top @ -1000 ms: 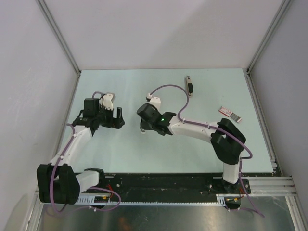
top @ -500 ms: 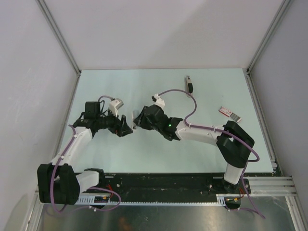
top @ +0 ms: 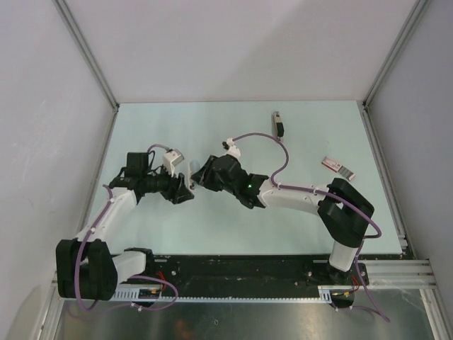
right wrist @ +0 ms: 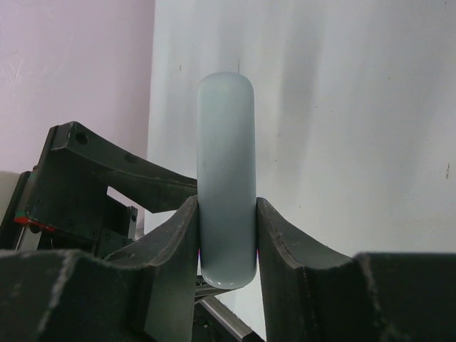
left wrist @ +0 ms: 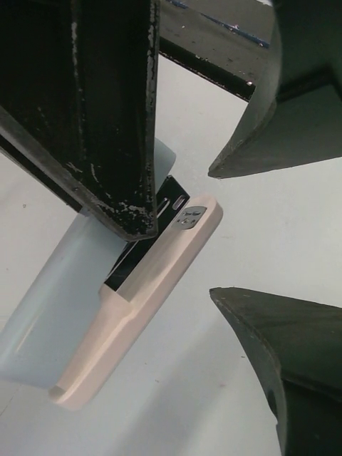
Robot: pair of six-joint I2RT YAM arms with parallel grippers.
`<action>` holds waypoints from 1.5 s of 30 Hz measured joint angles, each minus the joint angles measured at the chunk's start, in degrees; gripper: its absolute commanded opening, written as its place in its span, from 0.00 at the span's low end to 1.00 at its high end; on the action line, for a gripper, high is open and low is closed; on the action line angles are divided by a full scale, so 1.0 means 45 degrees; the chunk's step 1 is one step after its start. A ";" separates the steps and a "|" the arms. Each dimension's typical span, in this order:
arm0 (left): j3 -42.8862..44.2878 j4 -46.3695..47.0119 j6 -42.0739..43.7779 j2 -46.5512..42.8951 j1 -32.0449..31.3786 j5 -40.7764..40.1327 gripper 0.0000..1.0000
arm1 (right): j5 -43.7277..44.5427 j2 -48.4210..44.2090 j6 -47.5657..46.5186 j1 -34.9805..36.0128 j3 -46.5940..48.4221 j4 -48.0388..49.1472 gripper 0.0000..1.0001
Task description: Unload the staples from the stapler
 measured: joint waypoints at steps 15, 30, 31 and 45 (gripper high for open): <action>0.0000 -0.0160 0.0330 0.0559 -0.0010 -0.0005 0.18 | -0.0199 0.0000 0.0189 0.0355 -0.0272 0.0257 0.00; -0.0325 -0.0199 0.1282 -0.0267 0.0044 -0.1054 0.05 | -0.1535 -0.0024 0.0058 0.0238 -0.0617 0.0627 0.00; -0.0350 -0.0204 0.1365 -0.0321 0.0044 -0.1112 0.04 | -0.1666 -0.0024 0.0024 0.0219 -0.0646 0.0661 0.00; -0.1205 0.1059 0.2739 -0.0651 -0.0058 -0.2433 0.00 | -0.3594 -0.0141 -0.1987 -0.0121 -0.1059 0.0515 0.00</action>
